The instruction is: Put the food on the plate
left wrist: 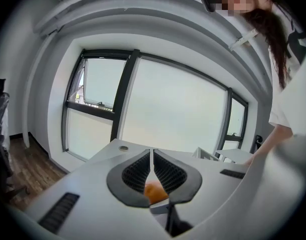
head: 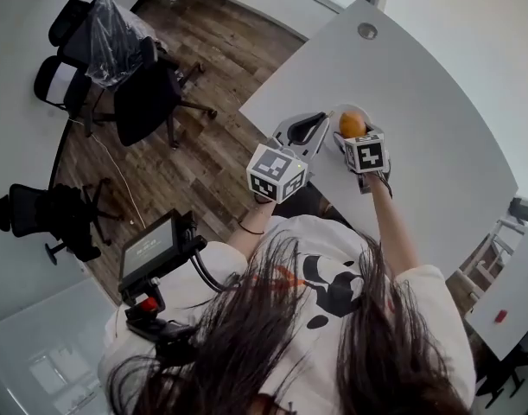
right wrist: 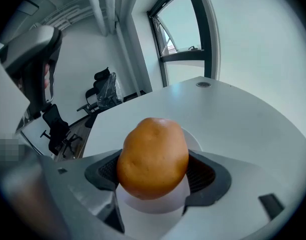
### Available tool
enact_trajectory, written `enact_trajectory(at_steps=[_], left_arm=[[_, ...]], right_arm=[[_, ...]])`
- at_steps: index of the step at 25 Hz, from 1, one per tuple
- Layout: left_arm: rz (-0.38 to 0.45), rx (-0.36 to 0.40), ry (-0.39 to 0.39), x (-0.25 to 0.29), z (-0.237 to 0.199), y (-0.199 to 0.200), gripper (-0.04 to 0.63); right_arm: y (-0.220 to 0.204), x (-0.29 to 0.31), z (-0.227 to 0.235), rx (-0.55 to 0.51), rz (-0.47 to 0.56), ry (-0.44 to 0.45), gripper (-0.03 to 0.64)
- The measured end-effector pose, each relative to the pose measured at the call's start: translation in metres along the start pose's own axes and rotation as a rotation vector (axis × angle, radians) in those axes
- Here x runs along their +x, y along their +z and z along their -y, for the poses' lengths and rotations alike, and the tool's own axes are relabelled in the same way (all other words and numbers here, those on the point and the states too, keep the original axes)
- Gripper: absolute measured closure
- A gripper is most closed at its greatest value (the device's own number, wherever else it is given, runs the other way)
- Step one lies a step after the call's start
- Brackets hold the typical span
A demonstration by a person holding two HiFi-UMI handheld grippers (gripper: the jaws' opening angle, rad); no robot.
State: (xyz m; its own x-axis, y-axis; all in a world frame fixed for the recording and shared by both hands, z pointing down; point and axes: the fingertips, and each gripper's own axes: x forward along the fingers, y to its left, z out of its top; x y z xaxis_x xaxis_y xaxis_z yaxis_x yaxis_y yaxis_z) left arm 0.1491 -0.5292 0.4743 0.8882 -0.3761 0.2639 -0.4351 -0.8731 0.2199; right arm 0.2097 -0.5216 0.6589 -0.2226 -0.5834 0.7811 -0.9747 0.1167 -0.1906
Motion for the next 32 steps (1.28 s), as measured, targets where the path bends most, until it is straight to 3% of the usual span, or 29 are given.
enact_trajectory(at_steps=[12, 20, 27, 32], left_arm=[[-0.013, 0.014, -0.092, 0.009, 0.011, -0.004, 0.589], [-0.006, 0.013, -0.115, 0.014, 0.020, 0.000, 0.589], [0.003, 0.012, -0.101, 0.012, 0.015, 0.002, 0.589], [0.022, 0.004, -0.084, 0.010, 0.008, 0.007, 0.589]], right_arm=[[-0.031, -0.015, 0.003, -0.041, -0.015, -0.080, 0.242], [-0.033, -0.028, 0.003, 0.057, -0.026, -0.073, 0.241], [-0.016, -0.044, 0.002, 0.089, 0.035, -0.064, 0.241], [0.014, -0.078, -0.005, 0.096, 0.174, -0.043, 0.241]])
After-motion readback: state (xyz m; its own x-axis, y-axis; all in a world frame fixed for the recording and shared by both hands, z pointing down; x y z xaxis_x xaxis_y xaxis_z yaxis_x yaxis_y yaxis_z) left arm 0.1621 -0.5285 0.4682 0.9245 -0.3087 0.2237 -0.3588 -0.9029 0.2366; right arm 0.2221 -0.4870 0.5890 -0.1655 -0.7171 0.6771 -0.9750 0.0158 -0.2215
